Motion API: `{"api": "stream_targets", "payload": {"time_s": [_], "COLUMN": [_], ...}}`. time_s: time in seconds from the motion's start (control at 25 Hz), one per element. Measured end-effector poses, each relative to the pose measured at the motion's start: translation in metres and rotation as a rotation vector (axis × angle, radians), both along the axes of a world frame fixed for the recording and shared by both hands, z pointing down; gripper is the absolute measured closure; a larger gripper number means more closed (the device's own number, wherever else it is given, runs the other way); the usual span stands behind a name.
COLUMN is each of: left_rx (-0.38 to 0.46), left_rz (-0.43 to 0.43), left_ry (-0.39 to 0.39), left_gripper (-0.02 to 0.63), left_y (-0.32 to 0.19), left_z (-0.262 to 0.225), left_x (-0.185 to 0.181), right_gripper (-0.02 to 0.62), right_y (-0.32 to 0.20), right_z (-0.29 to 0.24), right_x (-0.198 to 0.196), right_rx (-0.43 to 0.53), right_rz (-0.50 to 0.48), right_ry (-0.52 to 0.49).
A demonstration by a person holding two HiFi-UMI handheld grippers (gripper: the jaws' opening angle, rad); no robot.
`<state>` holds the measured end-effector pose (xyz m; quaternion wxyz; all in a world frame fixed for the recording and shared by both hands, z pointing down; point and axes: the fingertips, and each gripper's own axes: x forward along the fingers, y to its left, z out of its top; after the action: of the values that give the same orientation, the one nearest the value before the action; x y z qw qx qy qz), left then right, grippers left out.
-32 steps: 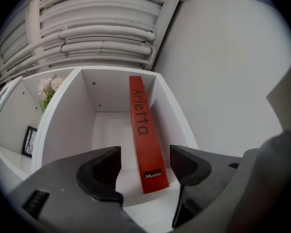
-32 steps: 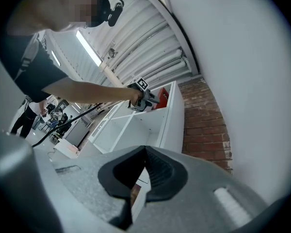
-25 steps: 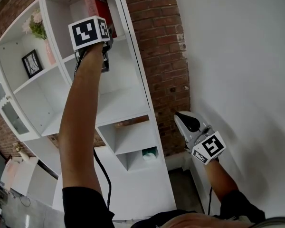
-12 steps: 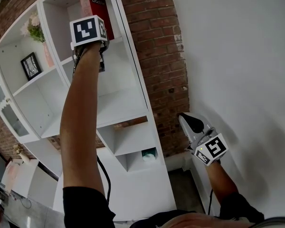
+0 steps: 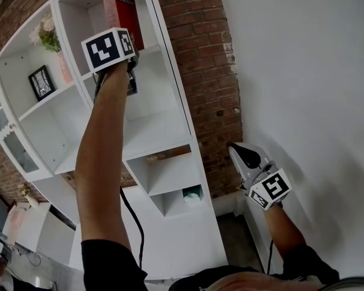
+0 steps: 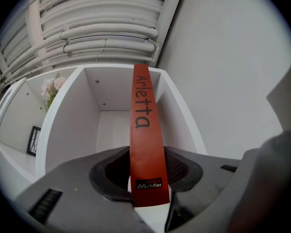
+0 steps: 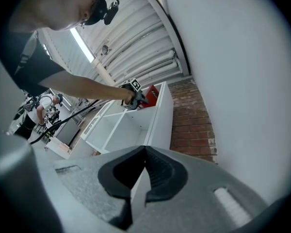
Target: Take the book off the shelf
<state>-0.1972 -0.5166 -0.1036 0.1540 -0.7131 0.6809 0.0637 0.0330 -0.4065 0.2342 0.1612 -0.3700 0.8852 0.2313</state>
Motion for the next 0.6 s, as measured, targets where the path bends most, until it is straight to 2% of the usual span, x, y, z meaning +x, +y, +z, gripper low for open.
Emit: {"api": "stream_targets", "payload": {"time_s": [0.32, 0.6], "left_rx": [0.128, 0.241], "left_rz": [0.081, 0.192], "left_ry": [0.02, 0.022], "left_gripper": [0.446, 0.446], "left_y": [0.051, 0.11], "left_z": [0.0, 0.009], "left_x": [-0.004, 0.003], "right_gripper": [0.594, 0.594], "right_y": [0.016, 0.039], "right_z": [-0.007, -0.017], "right_x": [-0.019, -0.031], "right_rx": [0.022, 0.059], "right_rz": [-0.026, -0.04], "right_ry": [0.017, -0.003]}}
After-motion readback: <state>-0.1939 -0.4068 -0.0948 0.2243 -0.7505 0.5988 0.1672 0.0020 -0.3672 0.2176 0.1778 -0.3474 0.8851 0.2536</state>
